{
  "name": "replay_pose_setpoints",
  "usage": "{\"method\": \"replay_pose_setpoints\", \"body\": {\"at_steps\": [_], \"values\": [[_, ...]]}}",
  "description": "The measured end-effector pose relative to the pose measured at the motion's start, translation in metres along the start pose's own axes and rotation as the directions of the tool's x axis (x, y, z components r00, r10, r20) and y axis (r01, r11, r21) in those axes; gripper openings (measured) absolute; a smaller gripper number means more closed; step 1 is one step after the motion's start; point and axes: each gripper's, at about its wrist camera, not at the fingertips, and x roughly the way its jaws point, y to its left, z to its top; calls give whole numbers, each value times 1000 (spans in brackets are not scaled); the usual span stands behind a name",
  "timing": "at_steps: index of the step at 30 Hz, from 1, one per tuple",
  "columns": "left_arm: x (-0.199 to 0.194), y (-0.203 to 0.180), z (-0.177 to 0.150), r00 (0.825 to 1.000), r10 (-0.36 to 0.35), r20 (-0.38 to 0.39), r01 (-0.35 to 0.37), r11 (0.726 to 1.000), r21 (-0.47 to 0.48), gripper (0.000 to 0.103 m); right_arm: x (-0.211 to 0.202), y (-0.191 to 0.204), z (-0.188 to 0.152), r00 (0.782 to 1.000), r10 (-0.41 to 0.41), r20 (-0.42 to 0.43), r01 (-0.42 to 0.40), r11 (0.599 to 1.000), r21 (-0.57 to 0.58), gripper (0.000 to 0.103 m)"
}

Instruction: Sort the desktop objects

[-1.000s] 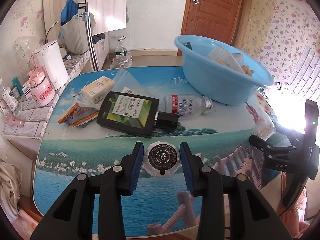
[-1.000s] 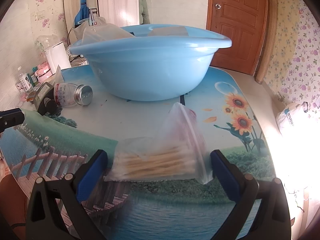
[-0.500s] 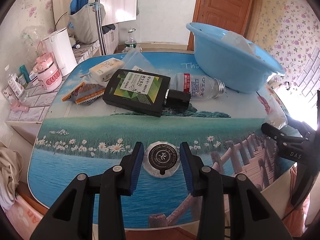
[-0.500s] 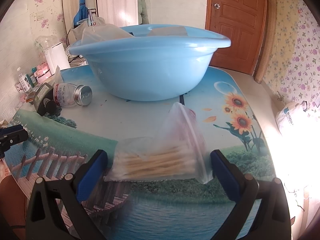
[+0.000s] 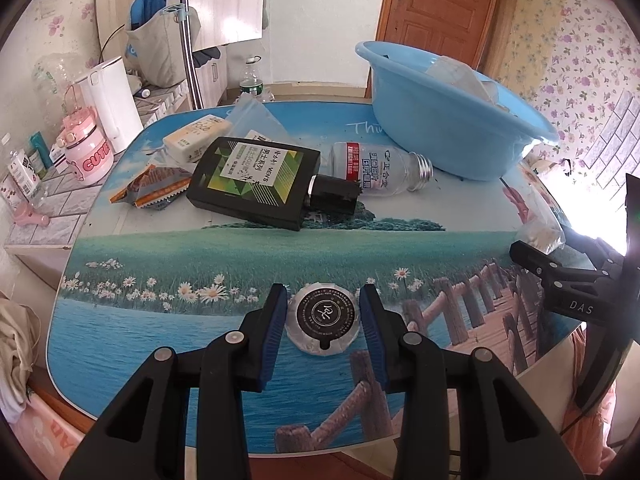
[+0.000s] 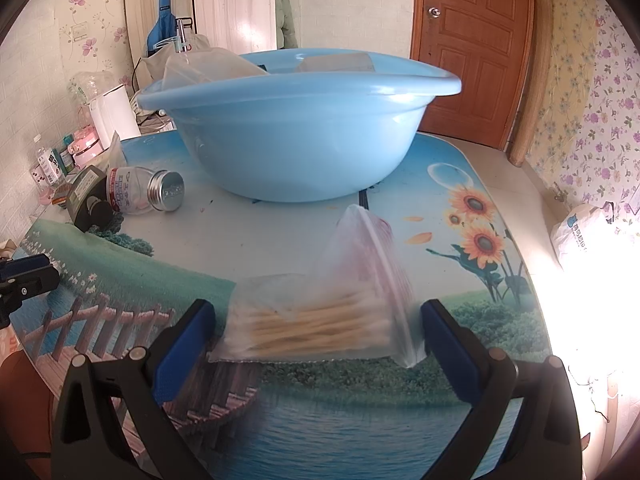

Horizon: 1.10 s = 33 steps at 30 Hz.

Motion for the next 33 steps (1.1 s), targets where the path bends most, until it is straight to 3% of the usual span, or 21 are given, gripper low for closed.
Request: {"method": "replay_pose_setpoints", "body": {"at_steps": [33], "values": [[-7, 8, 3, 1000, 0, 23, 0, 1000, -17, 37, -1, -2, -1, 1000, -1, -1, 1, 1000, 0, 103]]}}
